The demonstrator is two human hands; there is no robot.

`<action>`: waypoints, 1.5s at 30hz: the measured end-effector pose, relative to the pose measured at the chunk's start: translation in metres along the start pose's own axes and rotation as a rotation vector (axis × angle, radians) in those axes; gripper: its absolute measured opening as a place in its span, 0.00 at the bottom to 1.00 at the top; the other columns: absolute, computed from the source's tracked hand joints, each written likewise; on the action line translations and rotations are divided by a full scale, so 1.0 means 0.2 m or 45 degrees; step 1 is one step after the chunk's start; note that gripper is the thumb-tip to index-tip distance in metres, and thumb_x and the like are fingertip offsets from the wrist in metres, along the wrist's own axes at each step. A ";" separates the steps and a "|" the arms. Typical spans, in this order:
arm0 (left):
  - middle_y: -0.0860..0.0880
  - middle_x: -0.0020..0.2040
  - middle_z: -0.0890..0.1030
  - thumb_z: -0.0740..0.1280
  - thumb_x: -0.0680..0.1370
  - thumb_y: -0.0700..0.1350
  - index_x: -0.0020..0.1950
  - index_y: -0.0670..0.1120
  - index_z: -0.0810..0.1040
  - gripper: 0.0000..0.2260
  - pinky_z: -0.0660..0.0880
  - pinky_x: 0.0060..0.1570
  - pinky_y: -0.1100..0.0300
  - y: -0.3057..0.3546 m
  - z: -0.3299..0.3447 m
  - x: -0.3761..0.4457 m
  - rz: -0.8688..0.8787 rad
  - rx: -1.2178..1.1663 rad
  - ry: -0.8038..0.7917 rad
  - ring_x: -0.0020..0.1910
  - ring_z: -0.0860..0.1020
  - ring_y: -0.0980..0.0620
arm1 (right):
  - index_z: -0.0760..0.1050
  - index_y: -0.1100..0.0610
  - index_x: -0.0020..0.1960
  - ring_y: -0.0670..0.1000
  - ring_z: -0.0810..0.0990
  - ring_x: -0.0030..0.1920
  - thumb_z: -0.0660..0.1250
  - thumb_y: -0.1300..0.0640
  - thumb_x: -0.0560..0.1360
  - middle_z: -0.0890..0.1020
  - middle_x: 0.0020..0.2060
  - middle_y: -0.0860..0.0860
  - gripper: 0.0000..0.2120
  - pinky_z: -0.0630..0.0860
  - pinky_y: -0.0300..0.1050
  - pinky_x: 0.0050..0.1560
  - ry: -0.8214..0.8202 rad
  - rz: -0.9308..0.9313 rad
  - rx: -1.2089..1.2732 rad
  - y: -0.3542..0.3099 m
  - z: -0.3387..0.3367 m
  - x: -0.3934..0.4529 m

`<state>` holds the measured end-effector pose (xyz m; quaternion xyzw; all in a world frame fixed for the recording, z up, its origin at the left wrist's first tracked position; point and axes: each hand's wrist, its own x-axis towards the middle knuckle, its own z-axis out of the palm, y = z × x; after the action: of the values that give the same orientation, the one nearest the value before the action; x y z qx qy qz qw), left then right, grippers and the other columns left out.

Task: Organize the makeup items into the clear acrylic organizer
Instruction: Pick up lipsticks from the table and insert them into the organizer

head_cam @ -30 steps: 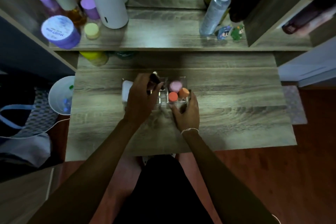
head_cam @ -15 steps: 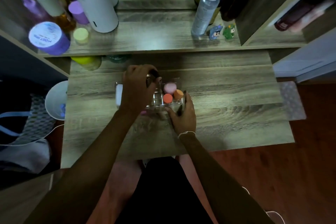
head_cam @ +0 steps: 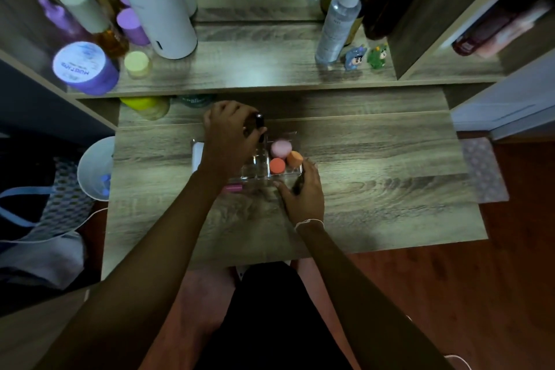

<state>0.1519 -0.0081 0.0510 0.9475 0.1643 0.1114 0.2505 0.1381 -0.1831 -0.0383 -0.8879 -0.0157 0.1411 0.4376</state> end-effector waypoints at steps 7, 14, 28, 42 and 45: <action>0.41 0.57 0.78 0.71 0.73 0.47 0.57 0.43 0.78 0.15 0.63 0.60 0.46 -0.04 0.04 -0.01 -0.018 0.038 -0.127 0.61 0.70 0.40 | 0.62 0.56 0.72 0.56 0.65 0.72 0.75 0.48 0.68 0.69 0.71 0.55 0.38 0.66 0.56 0.71 -0.006 -0.026 -0.012 0.00 0.00 0.00; 0.40 0.56 0.77 0.71 0.72 0.46 0.55 0.43 0.79 0.14 0.64 0.59 0.46 -0.08 0.06 -0.02 -0.032 0.073 -0.170 0.60 0.70 0.40 | 0.63 0.56 0.72 0.56 0.67 0.71 0.75 0.47 0.68 0.70 0.70 0.55 0.38 0.68 0.59 0.69 -0.023 -0.035 -0.022 0.01 -0.01 0.01; 0.41 0.55 0.76 0.71 0.71 0.46 0.54 0.45 0.79 0.13 0.64 0.58 0.46 -0.09 0.08 0.00 -0.020 0.058 -0.154 0.59 0.70 0.40 | 0.62 0.57 0.72 0.56 0.66 0.71 0.75 0.47 0.68 0.70 0.70 0.56 0.39 0.67 0.59 0.70 -0.034 -0.045 -0.075 0.03 0.00 0.02; 0.42 0.58 0.76 0.72 0.71 0.52 0.59 0.47 0.77 0.19 0.63 0.62 0.47 -0.07 0.04 -0.01 0.031 -0.006 -0.075 0.61 0.70 0.42 | 0.61 0.57 0.73 0.55 0.67 0.71 0.76 0.49 0.67 0.70 0.70 0.55 0.40 0.68 0.54 0.69 -0.052 -0.035 -0.060 0.04 -0.01 0.02; 0.43 0.60 0.75 0.71 0.71 0.56 0.63 0.48 0.74 0.24 0.64 0.61 0.47 -0.09 -0.01 -0.05 0.031 -0.052 -0.020 0.61 0.71 0.44 | 0.63 0.53 0.71 0.51 0.70 0.67 0.77 0.50 0.66 0.71 0.68 0.53 0.38 0.68 0.43 0.62 -0.003 -0.042 0.004 0.03 -0.03 0.01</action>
<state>0.1377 0.0034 0.0414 0.9450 0.1485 0.1105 0.2697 0.1405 -0.1912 -0.0399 -0.8867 -0.0304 0.1349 0.4411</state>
